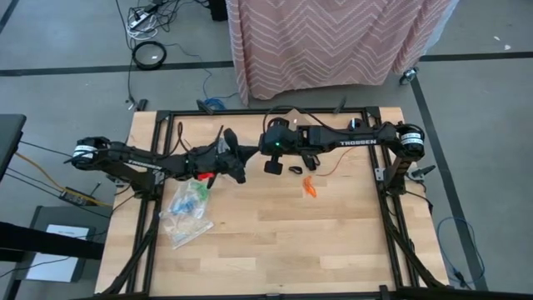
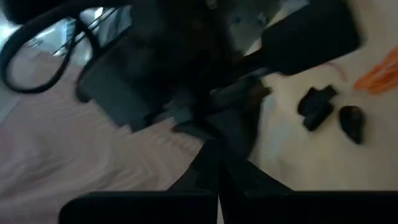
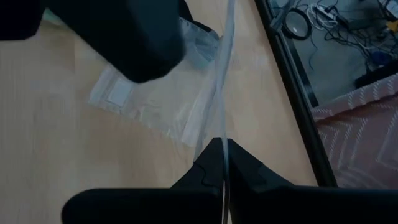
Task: Sort rubber bands
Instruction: Open the transparent zip bag
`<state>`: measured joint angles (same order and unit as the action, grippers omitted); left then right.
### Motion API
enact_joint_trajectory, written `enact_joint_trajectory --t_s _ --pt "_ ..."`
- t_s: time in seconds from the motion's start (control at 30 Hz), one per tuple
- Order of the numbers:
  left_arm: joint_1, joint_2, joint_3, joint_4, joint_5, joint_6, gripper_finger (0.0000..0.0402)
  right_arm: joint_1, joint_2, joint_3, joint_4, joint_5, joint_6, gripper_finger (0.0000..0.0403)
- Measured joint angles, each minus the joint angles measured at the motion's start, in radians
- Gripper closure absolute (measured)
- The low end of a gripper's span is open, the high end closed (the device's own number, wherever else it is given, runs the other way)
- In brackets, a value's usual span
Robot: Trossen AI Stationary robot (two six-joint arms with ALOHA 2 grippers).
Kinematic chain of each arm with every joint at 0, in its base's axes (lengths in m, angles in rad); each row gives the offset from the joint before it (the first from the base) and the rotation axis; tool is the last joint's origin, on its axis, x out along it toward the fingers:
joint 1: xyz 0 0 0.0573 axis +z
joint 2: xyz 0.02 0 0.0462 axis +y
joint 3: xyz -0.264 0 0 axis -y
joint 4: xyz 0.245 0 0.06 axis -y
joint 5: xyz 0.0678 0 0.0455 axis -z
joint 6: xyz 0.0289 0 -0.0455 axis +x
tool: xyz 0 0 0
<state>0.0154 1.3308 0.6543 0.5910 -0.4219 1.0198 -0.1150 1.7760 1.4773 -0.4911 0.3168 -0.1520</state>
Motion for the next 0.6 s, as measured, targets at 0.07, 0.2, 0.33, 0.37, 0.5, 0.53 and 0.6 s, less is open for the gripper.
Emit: enact_joint_trajectory --t_s 0.07,0.2,0.33,0.37,0.5,0.53,0.6 --pt "0.009 0.005 0.0 -0.039 0.04 0.001 0.0401 0.0 0.0 0.0 0.0 -0.001 -0.004 0.0403" --pt "0.023 0.007 -0.001 -0.065 0.037 0.0 0.0401 0.0 0.0 0.0 0.001 -0.006 -0.008 0.0403" --pt "0.022 0.007 -0.001 -0.061 0.016 0.017 0.0401 -0.001 0.0 0.0 0.002 -0.017 -0.009 0.0403" --pt "0.021 0.007 -0.001 -0.054 0.003 0.029 0.0401 -0.001 0.0 0.0 0.003 -0.021 -0.01 0.0403" --pt "0.023 0.007 0.003 -0.044 -0.013 0.052 0.0401 -0.001 0.0 0.0 0.004 -0.032 -0.025 0.0403" --pt "0.024 0.007 0.013 -0.075 -0.012 0.053 0.0401 -0.001 0.003 0.0 0.006 -0.032 -0.026 0.0403" --pt "0.028 0.007 0.044 -0.151 -0.011 0.053 0.0401 -0.001 0.006 0.0 0.004 -0.033 -0.03 0.0403"
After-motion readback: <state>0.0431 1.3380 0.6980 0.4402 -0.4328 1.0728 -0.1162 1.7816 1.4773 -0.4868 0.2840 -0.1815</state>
